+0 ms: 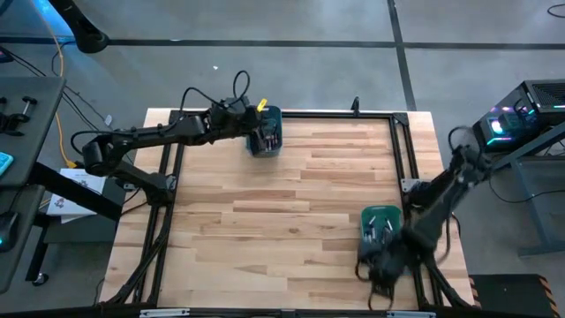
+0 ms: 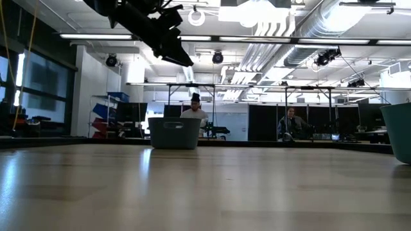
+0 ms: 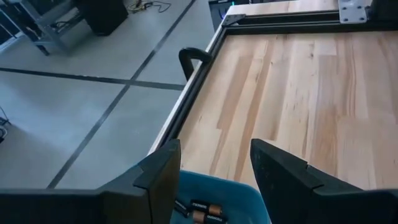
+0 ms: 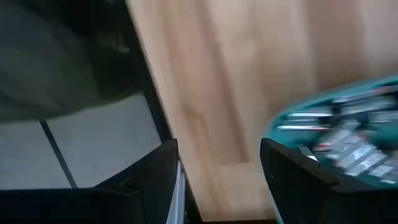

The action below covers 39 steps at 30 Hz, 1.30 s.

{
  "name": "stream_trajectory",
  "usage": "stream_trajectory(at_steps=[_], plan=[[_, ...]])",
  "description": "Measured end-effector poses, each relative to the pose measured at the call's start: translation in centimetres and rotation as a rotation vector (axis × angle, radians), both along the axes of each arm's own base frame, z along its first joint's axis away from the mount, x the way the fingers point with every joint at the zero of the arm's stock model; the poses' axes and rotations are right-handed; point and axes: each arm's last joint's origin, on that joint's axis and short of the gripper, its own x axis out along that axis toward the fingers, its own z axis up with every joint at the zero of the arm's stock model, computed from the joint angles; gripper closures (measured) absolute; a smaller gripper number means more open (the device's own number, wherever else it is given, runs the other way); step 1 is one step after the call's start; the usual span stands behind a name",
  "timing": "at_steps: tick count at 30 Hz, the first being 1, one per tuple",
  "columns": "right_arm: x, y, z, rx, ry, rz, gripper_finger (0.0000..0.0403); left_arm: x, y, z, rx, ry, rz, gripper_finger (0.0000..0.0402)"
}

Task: Sort batteries
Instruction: Move the green bin to the top center of the table

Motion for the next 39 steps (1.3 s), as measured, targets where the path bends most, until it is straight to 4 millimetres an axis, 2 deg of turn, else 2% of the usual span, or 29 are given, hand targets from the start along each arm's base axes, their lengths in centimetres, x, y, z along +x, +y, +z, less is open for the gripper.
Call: stream_trajectory(at_steps=[4,8,11,19,23,25,29,35,39], plan=[[-0.1,3.0,-2.7,-0.031,0.053,0.020,0.0180,0.1,0.0,-0.3,-0.005,0.010,0.000,0.0213],[0.0,3.9,-5.0,-0.115,0.122,0.011,0.0180,0.1,0.0,-0.2,-0.004,0.008,-0.001,0.0213],[0.2,4.2,-5.7,-0.133,0.136,0.004,0.0181,0.1,0.0,-0.2,-0.005,0.009,-0.002,0.0213],[-1.2,3.9,-5.3,-0.205,0.151,-0.051,0.0187,0.1,0.0,-0.3,-0.048,-0.015,0.018,0.0213],[-2.0,3.7,-7.2,-0.155,0.177,-0.036,0.0188,0.1,0.0,-0.2,-0.073,-0.029,0.032,0.0213],[-2.4,2.8,-7.7,-0.151,0.210,-0.078,0.0188,0.1,0.0,-0.3,-0.083,-0.032,0.038,0.0213],[-2.8,1.2,-6.2,-0.127,0.077,-0.136,0.0188,0.1,0.0,-0.3,-0.098,-0.038,0.045,0.0213],[-4.4,0.0,-8.4,-0.033,0.138,-0.074,0.0192,0.1,-0.1,-0.3,-0.111,-0.046,0.050,0.0213],[-4.6,-0.1,-9.4,0.015,0.140,-0.056,0.0222,0.1,-0.1,-0.3,-0.110,-0.046,0.050,0.0213]])
